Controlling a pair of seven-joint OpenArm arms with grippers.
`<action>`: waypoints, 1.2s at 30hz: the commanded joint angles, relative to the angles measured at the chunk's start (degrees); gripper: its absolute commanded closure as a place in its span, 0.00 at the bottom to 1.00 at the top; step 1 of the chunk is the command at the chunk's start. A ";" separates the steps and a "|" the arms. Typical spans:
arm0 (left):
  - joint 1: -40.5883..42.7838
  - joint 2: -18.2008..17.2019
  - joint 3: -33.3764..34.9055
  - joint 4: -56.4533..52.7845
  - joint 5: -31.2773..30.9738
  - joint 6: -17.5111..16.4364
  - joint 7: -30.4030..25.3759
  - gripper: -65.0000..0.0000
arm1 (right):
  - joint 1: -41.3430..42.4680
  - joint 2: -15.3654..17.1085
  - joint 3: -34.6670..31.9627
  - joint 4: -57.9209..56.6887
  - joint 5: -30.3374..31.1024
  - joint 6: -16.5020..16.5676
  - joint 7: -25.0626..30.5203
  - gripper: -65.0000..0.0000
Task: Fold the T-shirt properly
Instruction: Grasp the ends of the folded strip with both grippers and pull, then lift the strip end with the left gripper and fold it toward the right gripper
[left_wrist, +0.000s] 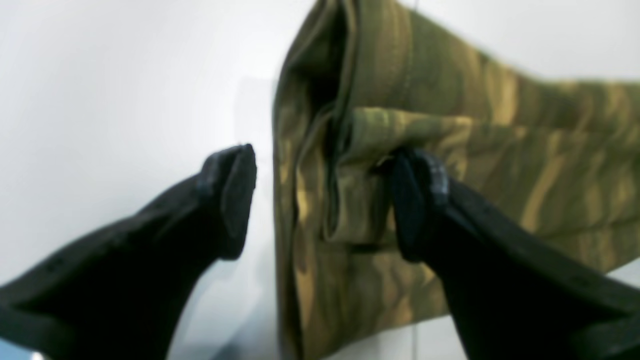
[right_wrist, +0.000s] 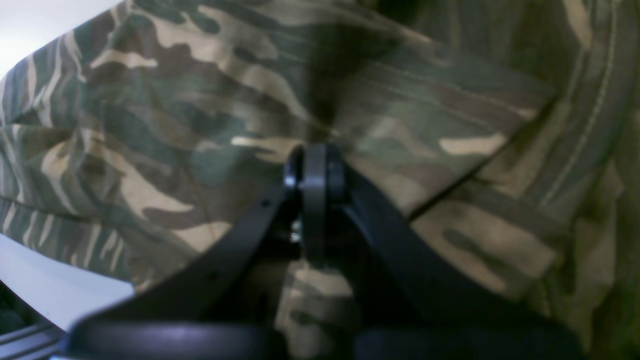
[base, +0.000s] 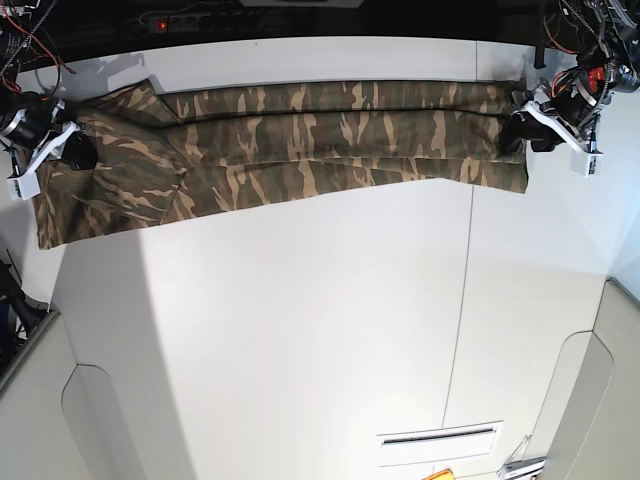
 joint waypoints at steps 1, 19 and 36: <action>0.20 -0.57 -0.11 -0.70 -0.50 0.07 1.66 0.31 | -0.04 0.83 0.11 0.20 -1.22 -0.46 -1.44 1.00; 0.17 1.40 0.00 -3.76 -13.29 -7.28 8.63 0.96 | 0.00 0.85 0.13 0.22 0.50 -0.46 -1.46 1.00; -0.61 -7.21 -7.58 6.47 -13.49 -7.29 8.59 1.00 | 0.09 0.85 15.63 11.80 11.21 -0.44 -9.27 1.00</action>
